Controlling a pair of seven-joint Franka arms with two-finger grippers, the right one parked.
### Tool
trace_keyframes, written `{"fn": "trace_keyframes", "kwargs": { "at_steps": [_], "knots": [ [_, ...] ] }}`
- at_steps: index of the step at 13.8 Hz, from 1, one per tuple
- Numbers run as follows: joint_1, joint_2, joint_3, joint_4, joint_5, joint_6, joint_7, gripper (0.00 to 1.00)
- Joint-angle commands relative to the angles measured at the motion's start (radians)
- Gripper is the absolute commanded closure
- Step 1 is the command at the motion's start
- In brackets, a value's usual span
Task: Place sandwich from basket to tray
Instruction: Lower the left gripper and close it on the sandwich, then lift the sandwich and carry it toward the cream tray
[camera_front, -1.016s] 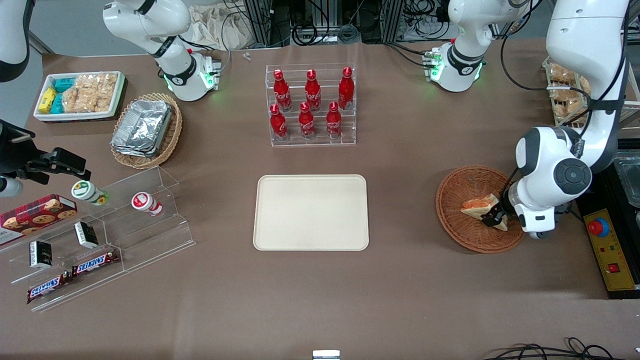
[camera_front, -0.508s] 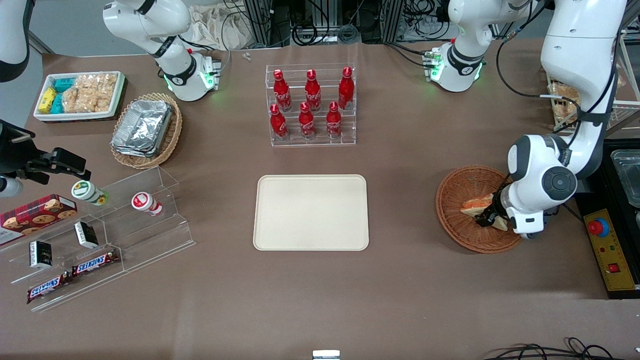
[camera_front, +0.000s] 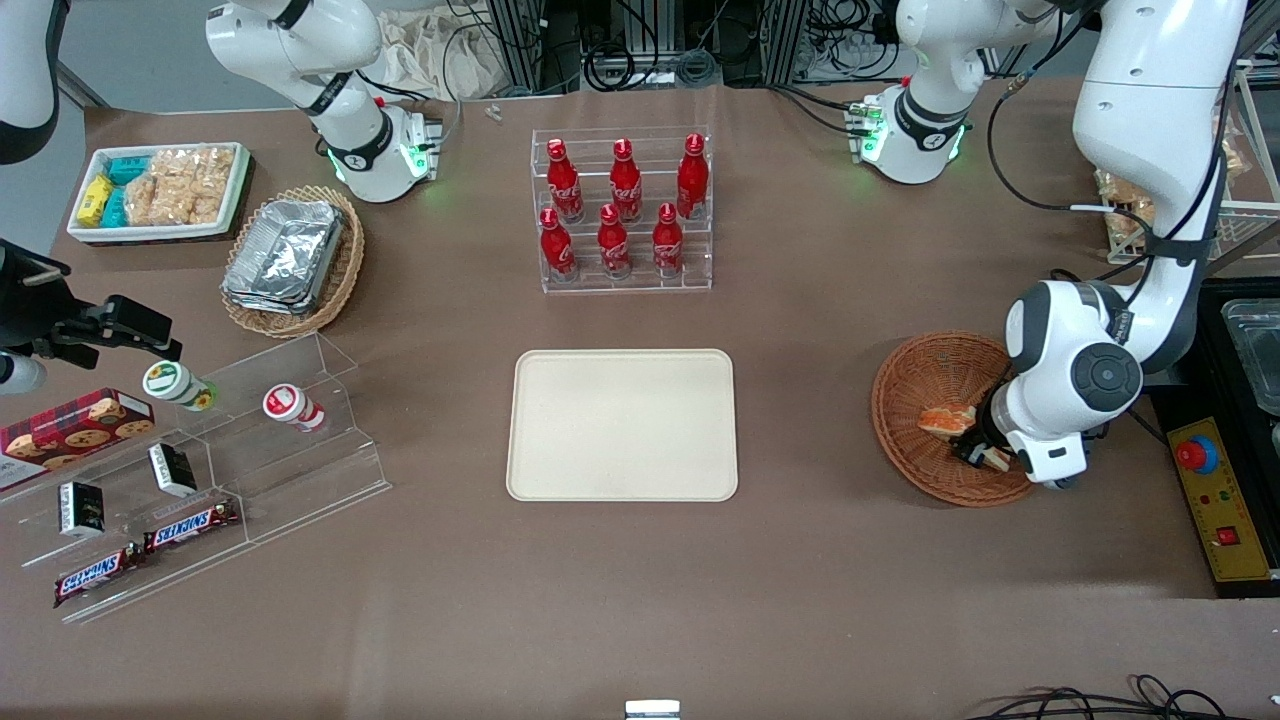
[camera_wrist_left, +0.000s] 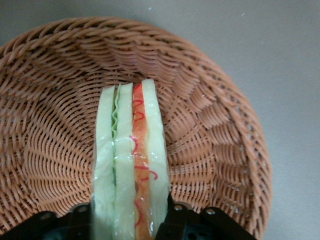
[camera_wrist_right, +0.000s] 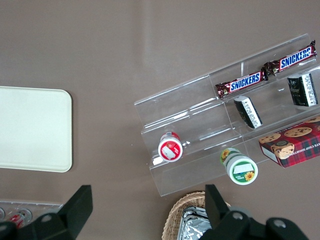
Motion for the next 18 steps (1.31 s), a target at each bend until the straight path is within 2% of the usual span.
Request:
{"fn": "trace_keyframes", "kwargs": {
  "at_steps": [1,4,6,8,10,13,15,18],
  "knots": [
    [-0.008,0.021,0.001,0.040,0.026,-0.001,-0.031,1.00],
    [-0.008,0.001,-0.001,0.107,0.025,-0.132,0.098,1.00],
    [-0.029,0.001,-0.006,0.234,0.023,-0.314,0.224,1.00],
    [-0.035,-0.001,-0.007,0.396,0.017,-0.529,0.252,1.00],
    [-0.038,-0.016,-0.051,0.514,0.023,-0.680,0.360,1.00],
    [-0.038,-0.114,-0.096,0.520,0.020,-0.694,0.440,1.00],
    [-0.038,-0.151,-0.174,0.520,0.012,-0.696,0.428,1.00],
    [-0.040,-0.130,-0.312,0.514,0.014,-0.674,0.369,1.00]
  ]
}}
